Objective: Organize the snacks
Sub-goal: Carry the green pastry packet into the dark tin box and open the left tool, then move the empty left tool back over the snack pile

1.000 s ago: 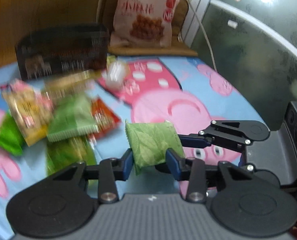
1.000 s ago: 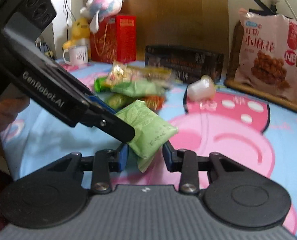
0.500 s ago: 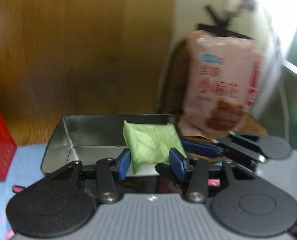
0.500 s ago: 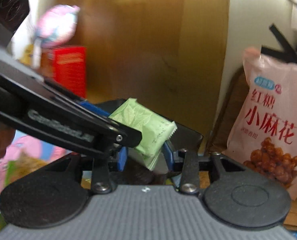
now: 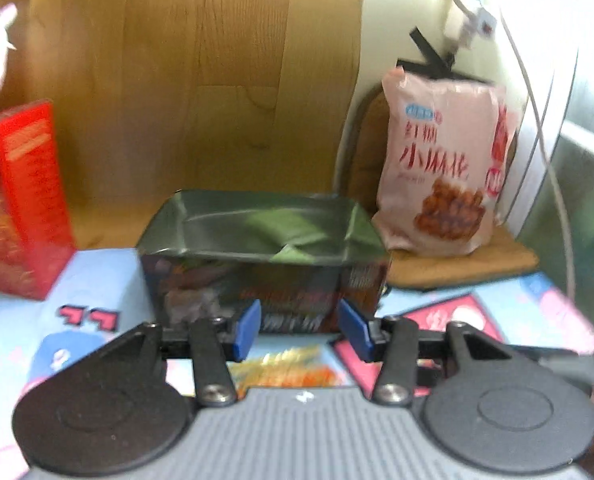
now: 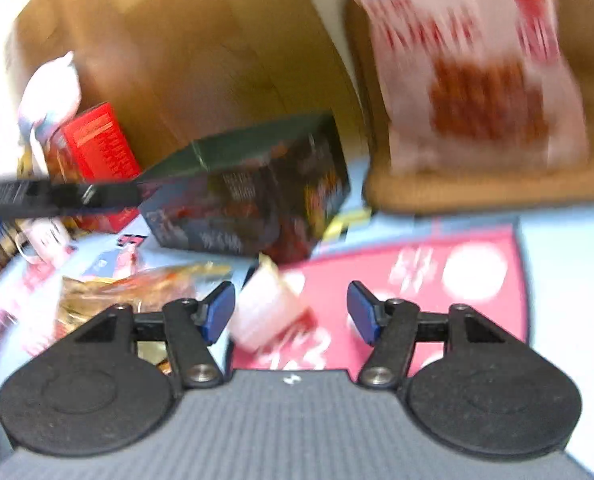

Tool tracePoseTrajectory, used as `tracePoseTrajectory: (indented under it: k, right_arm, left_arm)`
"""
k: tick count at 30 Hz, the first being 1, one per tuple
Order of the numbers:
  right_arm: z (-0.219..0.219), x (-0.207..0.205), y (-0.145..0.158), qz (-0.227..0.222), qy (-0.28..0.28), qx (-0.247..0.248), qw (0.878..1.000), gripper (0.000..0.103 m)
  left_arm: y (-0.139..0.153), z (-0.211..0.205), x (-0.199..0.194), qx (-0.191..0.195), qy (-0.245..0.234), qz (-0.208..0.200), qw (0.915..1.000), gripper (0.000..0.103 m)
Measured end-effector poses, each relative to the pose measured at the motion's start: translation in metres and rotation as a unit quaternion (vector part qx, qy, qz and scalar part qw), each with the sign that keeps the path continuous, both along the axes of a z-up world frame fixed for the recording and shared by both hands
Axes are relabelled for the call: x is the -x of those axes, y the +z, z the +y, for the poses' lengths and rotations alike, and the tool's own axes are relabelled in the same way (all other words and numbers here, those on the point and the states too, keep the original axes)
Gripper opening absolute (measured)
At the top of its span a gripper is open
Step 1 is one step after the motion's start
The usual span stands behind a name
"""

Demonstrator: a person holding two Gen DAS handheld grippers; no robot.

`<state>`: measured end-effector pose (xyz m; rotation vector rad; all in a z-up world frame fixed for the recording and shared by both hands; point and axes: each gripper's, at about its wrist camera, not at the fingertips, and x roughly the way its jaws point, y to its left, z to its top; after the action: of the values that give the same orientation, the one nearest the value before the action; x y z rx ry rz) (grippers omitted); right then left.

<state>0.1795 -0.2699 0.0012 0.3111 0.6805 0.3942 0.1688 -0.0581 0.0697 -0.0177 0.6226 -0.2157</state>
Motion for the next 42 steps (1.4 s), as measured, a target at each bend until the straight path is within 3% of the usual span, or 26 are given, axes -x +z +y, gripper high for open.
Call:
tracePoseTrajectory:
  k: [2, 4, 5, 6, 10, 29, 34, 36, 42]
  right_arm:
    - [-0.003, -0.006, -0.005, 0.021, -0.019, -0.056, 0.998, 0.065]
    - [0.001, -0.010, -0.005, 0.026, -0.019, -0.071, 0.997, 0.063]
    - [0.004, -0.011, -0.007, 0.027, -0.024, -0.077, 0.996, 0.055]
    - [0.006, -0.012, -0.008, 0.028, -0.032, -0.079, 0.996, 0.051]
    - [0.008, -0.003, -0.004, 0.022, -0.037, -0.073, 0.996, 0.050]
    - [0.016, 0.124, -0.014, -0.014, 0.035, -0.070, 0.997, 0.050]
    - [0.032, 0.129, -0.010, -0.043, 0.043, -0.023, 0.998, 0.052]
    - [0.036, 0.128, -0.010, -0.047, 0.036, -0.008, 0.998, 0.061]
    - [0.036, 0.136, -0.010, -0.064, 0.028, 0.005, 0.998, 0.075]
  left_arm:
    - [-0.005, -0.009, 0.015, -0.042, 0.026, 0.002, 0.9988, 0.045]
    - [-0.009, -0.011, 0.027, -0.055, 0.042, 0.010, 0.9975, 0.046]
    - [-0.010, -0.008, 0.034, -0.054, 0.048, 0.015, 0.9973, 0.047]
    - [-0.011, -0.007, 0.039, -0.053, 0.055, 0.019, 0.9969, 0.048]
    - [-0.016, 0.002, 0.060, -0.064, 0.075, 0.025, 0.9948, 0.055]
    - [-0.035, 0.019, 0.101, -0.064, 0.081, 0.043, 0.9938, 0.056]
    - [-0.036, 0.015, 0.103, -0.075, 0.079, 0.040, 0.9932, 0.057]
    - [-0.034, 0.015, 0.101, -0.084, 0.083, 0.033, 0.9925, 0.057]
    - [-0.022, 0.023, 0.089, -0.107, 0.121, 0.004, 0.9869, 0.057]
